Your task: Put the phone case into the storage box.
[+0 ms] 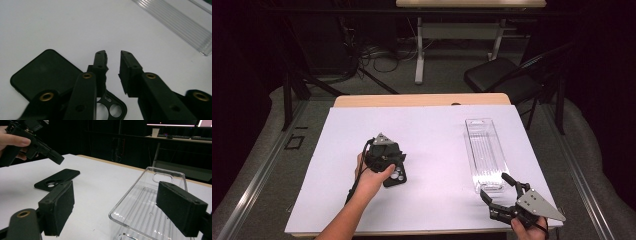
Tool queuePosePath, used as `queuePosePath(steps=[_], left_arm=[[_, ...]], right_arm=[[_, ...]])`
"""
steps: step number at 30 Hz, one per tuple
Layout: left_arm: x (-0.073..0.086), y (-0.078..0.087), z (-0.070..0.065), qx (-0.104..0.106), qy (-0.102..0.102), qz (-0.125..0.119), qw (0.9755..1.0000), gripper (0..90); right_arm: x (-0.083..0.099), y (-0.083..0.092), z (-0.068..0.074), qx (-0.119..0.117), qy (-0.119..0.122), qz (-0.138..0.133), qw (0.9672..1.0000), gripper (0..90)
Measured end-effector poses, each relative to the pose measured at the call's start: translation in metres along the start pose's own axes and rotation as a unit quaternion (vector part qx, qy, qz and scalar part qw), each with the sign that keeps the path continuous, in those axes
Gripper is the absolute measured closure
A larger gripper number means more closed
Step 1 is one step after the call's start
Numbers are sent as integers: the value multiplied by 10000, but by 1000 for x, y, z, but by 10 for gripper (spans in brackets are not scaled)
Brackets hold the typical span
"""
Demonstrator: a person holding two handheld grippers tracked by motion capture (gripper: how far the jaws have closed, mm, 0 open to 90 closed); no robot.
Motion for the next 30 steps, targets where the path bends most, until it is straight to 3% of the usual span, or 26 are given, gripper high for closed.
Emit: queuePosePath(steps=[2,7,22,30], left_arm=[[4,-5,-1,38,56,118,9999,824],[11,-17,-4,68,-21,347,9994,898],[30,-45,1,-165,-9,817,9965,900],[36,-52,4,-253,35,898,9956,900]], right_arm=[[0,0,0,-11,16,4,10000,145],[0,0,-1,-14,12,9,10000,145],[2,1,-1,-28,33,51,10000,145],[3,1,-2,-16,13,64,10000,145]])
Point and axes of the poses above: each handheld gripper's, and its own axes: y roughly backward along the jaws, x roughly out of its underside, z roughly to its left, the point moved 8 cm from there along -y, roughly forward along the jaws, and after that the axes turned 10 degrees about -z, right-handed, at the moved point
